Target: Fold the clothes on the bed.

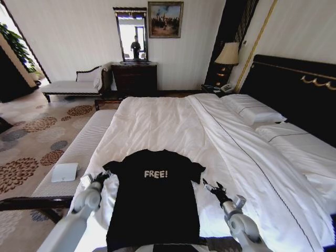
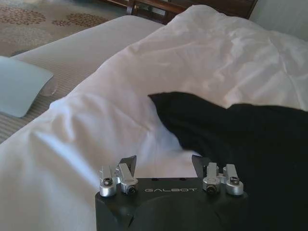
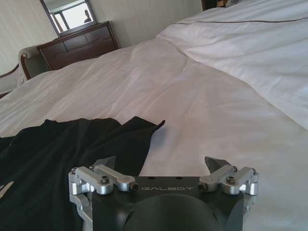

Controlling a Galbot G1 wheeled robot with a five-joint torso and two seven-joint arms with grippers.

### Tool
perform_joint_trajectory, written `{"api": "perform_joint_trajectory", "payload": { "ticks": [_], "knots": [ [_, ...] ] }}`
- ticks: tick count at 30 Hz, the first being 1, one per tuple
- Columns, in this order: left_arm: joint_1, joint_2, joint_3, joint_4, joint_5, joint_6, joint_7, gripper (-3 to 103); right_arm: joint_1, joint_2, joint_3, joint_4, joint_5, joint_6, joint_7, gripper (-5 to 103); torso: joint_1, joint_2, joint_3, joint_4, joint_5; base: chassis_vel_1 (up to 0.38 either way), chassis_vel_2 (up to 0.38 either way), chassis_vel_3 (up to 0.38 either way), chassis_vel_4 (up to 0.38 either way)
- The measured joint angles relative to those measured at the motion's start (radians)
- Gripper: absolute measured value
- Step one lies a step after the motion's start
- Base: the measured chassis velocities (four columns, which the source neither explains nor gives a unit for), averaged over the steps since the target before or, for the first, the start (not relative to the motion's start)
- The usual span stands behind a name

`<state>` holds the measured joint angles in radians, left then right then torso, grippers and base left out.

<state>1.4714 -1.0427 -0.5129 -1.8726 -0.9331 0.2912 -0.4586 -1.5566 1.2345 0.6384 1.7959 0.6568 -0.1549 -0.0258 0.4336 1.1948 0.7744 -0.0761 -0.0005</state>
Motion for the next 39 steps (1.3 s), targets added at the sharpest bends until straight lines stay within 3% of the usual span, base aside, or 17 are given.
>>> {"api": "perform_joint_trajectory", "payload": {
  "ticks": [2,6,7,10,16,18,24,39],
  "knots": [
    [0.017,-0.020,-0.004,0.020,0.035,-0.018,0.030,77,-0.004,-0.002,0.000,-0.004,0.000,0.001,-0.001,100,0.000,0.000,0.000,-0.0007,-0.0003,0.000,0.000,0.000,0.000],
    [-0.003,-0.042,-0.003,0.046,0.030,-0.042,0.048,88,-0.008,-0.005,-0.002,-0.003,-0.004,0.001,-0.001,100,0.000,0.000,0.000,-0.0008,-0.0001,0.000,0.000,0.000,0.000],
    [-0.034,-0.051,0.003,0.067,0.018,-0.058,0.055,97,-0.011,-0.007,-0.002,0.001,-0.005,0.001,-0.001,100,0.000,0.000,0.000,-0.0009,-0.0001,0.000,0.000,0.000,0.000],
    [-0.064,-0.056,0.010,0.089,0.006,-0.061,0.055,100,-0.015,-0.010,0.000,0.004,-0.005,0.001,-0.001,100,0.000,0.000,0.000,-0.0010,-0.0001,0.000,0.000,0.000,0.000],
    [-0.173,-0.054,0.039,0.177,-0.024,-0.062,0.048,86,-0.023,-0.014,0.013,0.015,-0.002,-0.005,0.002,100,0.000,0.000,0.000,-0.0009,-0.0002,0.000,0.000,0.000,0.000],
    [-0.185,-0.052,0.039,0.187,-0.033,-0.062,0.045,86,-0.025,-0.014,0.015,0.015,-0.001,-0.006,0.003,100,0.000,0.000,0.000,-0.0009,-0.0002,0.000,0.000,0.000,0.000],
    [-0.242,-0.048,0.052,0.238,-0.069,-0.051,0.043,58,-0.027,-0.017,0.018,0.015,0.004,-0.010,0.004,100,0.000,0.000,0.000,-0.0007,-0.0002,0.000,0.000,0.000,0.000],
    [-0.287,-0.056,0.092,0.284,-0.057,-0.037,0.048,53,-0.004,-0.026,0.012,0.027,0.028,-0.021,0.015,100,0.000,0.000,0.000,-0.0007,-0.0002,0.000,0.000,0.000,0.000]
  ]
}}
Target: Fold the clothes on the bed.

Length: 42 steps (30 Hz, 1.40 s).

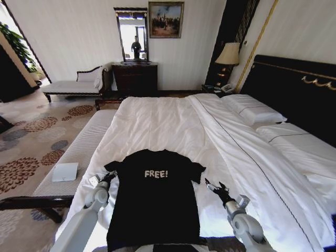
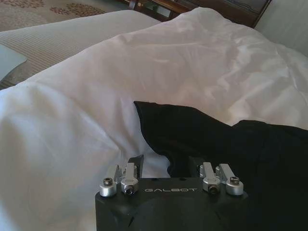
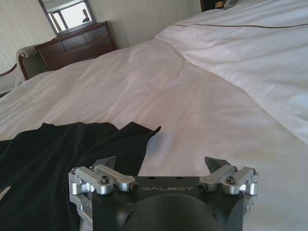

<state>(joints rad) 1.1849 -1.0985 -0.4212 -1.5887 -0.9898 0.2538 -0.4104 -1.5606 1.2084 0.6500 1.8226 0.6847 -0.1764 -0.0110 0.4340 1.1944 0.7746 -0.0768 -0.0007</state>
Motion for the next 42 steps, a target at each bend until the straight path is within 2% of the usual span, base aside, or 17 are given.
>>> {"api": "perform_joint_trajectory", "payload": {
  "ticks": [1,5,7,9,10,13,20,42],
  "knots": [
    [0.000,0.000,0.000,0.000,0.000,0.000,0.000,53,0.000,0.000,0.000,0.000,0.000,0.000,0.000,100,0.000,0.000,0.000,0.0000,0.0000,0.000,0.000,0.000,0.000],
    [-0.030,0.008,0.015,0.030,0.022,0.001,0.020,32,0.003,-0.003,-0.003,0.000,0.004,-0.001,0.001,100,0.000,0.000,0.000,-0.0003,-0.0001,0.000,0.000,0.000,0.000],
    [-0.033,0.010,0.017,0.031,0.023,0.001,0.020,32,0.004,-0.003,-0.004,0.000,0.005,-0.001,0.001,100,0.000,0.000,0.000,-0.0002,-0.0001,0.000,0.000,0.000,0.000],
    [-0.044,0.014,0.018,0.038,0.026,0.004,0.022,22,0.012,-0.007,-0.012,0.000,0.010,-0.005,0.004,100,0.000,0.000,0.000,-0.0001,0.0000,0.000,0.000,0.000,0.000],
    [-0.044,0.014,0.018,0.038,0.026,0.004,0.022,22,0.012,-0.007,-0.012,0.000,0.010,-0.005,0.004,100,0.000,0.000,0.000,-0.0001,0.0000,0.000,0.000,0.000,0.000],
    [-0.047,0.013,0.012,0.039,0.023,0.007,0.021,6,0.015,-0.007,-0.015,0.004,0.011,-0.008,0.006,100,0.000,0.000,0.000,-0.0001,-0.0001,0.000,0.000,0.000,0.000],
    [-0.039,0.017,0.003,0.034,0.017,0.008,0.020,0,0.012,-0.008,-0.014,0.004,0.012,-0.009,0.006,100,0.000,0.000,0.000,0.0000,-0.0001,0.000,0.000,0.000,0.000],
    [-0.051,0.122,0.002,0.030,-0.037,0.026,0.023,0,0.014,-0.006,-0.017,0.011,0.011,-0.009,0.005,100,0.000,0.000,0.000,-0.0002,0.0000,0.000,0.000,0.000,0.000]
  ]
}}
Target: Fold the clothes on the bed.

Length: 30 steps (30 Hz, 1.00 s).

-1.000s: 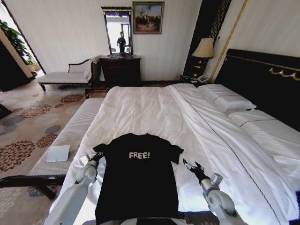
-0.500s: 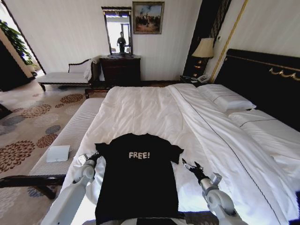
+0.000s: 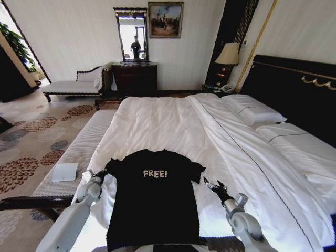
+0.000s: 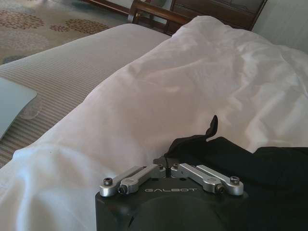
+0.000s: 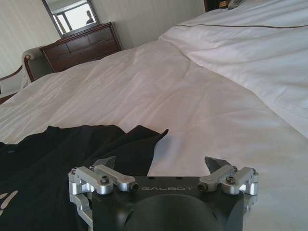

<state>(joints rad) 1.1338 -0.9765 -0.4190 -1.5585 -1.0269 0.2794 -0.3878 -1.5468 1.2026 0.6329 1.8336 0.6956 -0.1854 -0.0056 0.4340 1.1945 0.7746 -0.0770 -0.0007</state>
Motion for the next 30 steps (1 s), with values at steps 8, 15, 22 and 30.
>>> {"api": "perform_joint_trajectory", "payload": {
  "ticks": [8,15,22,30],
  "knots": [
    [0.056,-0.017,-0.009,-0.033,0.016,0.012,-0.014,6,0.004,0.002,-0.005,0.000,-0.001,-0.001,0.000,100,0.000,0.000,0.000,0.0004,0.0001,0.000,0.000,0.000,0.000],
    [0.193,-0.041,-0.106,-0.086,0.041,-0.001,-0.003,28,0.009,-0.012,0.003,0.000,0.032,-0.002,0.000,100,0.000,0.000,0.000,-0.0003,0.0001,0.000,0.000,0.000,0.000],
    [0.461,-0.097,-0.258,-0.285,0.186,-0.075,0.060,60,0.118,-0.075,0.013,-0.039,0.314,-0.082,0.034,100,0.000,0.000,0.000,0.0005,0.0003,0.000,0.000,0.000,0.000],
    [0.629,-0.196,-0.264,-0.438,0.270,-0.102,0.075,87,0.260,-0.106,0.014,-0.169,0.577,-0.191,0.074,100,0.000,0.000,0.000,0.0003,0.0003,0.000,0.000,0.000,0.000]
  ]
}}
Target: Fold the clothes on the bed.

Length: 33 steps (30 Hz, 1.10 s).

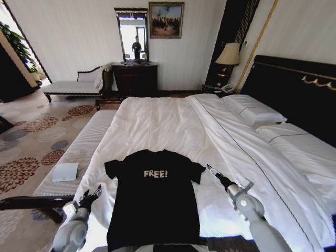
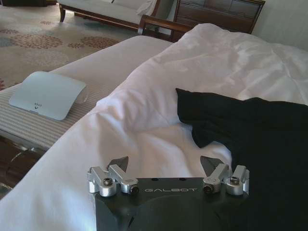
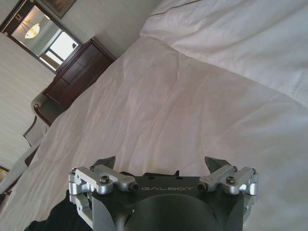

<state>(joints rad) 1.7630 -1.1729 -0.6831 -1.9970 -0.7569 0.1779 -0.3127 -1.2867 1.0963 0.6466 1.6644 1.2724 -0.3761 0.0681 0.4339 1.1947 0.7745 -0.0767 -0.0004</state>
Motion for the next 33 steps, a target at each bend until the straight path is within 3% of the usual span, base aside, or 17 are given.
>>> {"api": "perform_joint_trajectory", "payload": {
  "ticks": [2,4,10,16,22,27,29,33],
  "knots": [
    [0.025,-0.019,0.015,-0.027,0.019,0.000,0.001,97,0.029,0.007,-0.006,-0.042,0.021,-0.015,0.003,100,0.000,0.000,0.000,0.0001,-0.0001,0.000,0.000,0.000,0.000],
    [0.034,-0.027,0.022,-0.040,0.030,0.000,0.001,99,0.041,0.010,-0.009,-0.064,0.024,-0.019,0.002,100,0.000,0.000,0.000,-0.0001,0.0000,0.000,0.000,0.000,0.000],
    [0.067,-0.052,0.063,-0.088,0.071,-0.012,0.022,100,0.094,0.021,-0.027,-0.149,0.031,-0.034,-0.017,100,0.000,0.000,0.000,-0.0003,-0.0001,0.000,0.000,0.000,0.000],
    [0.110,-0.025,0.092,-0.122,0.134,-0.036,0.062,100,0.153,0.047,-0.041,-0.216,0.037,-0.043,-0.033,100,0.000,0.000,0.000,0.0000,-0.0002,0.000,0.000,0.000,0.000],
    [0.133,-0.019,0.093,-0.154,0.146,-0.046,0.080,100,0.163,0.064,-0.045,-0.220,0.055,-0.054,-0.033,99,0.000,0.000,0.000,-0.0004,-0.0003,0.000,0.000,0.000,0.000],
    [0.149,-0.031,0.095,-0.175,0.161,-0.050,0.087,100,0.158,0.091,-0.051,-0.227,0.038,-0.056,-0.035,87,0.000,0.000,0.000,-0.0002,-0.0004,0.000,0.000,0.000,0.000],
    [0.155,-0.029,0.095,-0.182,0.163,-0.050,0.087,100,0.161,0.097,-0.051,-0.236,0.033,-0.056,-0.037,77,0.000,0.000,0.000,-0.0003,-0.0004,0.000,0.000,0.000,0.000],
    [0.160,-0.021,0.088,-0.192,0.161,-0.050,0.084,100,0.160,0.100,-0.047,-0.238,0.033,-0.054,-0.040,65,0.000,0.000,0.000,-0.0001,-0.0004,0.000,0.000,0.000,0.000]
  ]
}}
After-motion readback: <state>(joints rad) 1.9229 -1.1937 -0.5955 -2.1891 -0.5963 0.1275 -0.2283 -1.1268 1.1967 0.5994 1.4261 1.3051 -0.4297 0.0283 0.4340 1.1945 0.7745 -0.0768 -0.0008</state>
